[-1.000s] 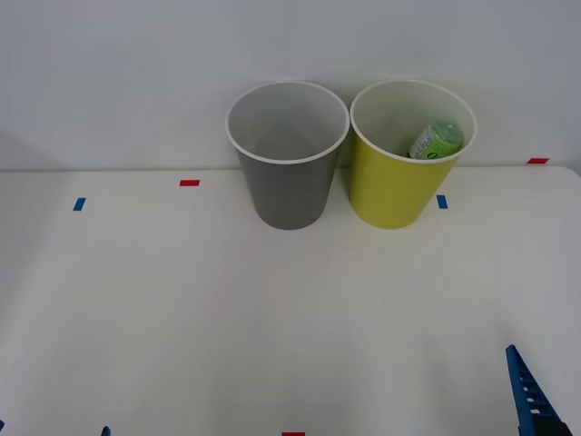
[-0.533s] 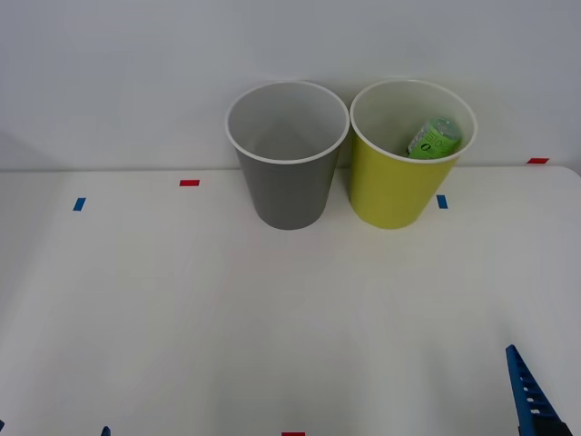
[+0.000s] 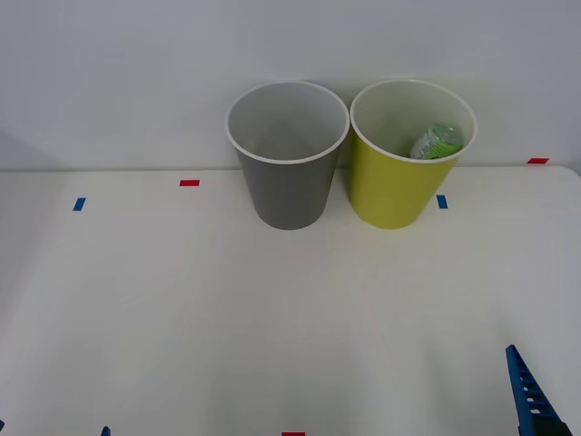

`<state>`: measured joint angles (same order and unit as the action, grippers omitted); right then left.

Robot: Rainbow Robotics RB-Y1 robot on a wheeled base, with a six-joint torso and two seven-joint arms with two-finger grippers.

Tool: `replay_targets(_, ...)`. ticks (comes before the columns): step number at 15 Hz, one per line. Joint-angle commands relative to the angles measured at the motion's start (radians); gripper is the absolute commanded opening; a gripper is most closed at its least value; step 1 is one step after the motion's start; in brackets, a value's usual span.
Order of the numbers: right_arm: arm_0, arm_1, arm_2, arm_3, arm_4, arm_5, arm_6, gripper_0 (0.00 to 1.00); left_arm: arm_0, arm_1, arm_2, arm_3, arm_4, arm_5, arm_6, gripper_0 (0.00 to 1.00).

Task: Put cans in the gray bin and PET bottles in the light green bin.

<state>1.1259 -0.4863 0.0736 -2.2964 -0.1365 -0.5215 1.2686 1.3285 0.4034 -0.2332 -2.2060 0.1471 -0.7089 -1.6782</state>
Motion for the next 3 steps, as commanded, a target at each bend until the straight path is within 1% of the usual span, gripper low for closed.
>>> replay_targets(1, 0.0, 0.0, 0.0, 0.0, 0.0, 0.0, 0.0, 1.0, 0.0, 0.0, 0.0, 0.0, 0.0, 0.0, 0.0, 1.0)
replay_targets(3, 0.0, 0.0, 0.0, 0.0, 0.0, 0.0, 0.0, 1.0, 0.0, 0.0, 0.0, 0.0, 0.0, 0.0, 0.0, 1.0)
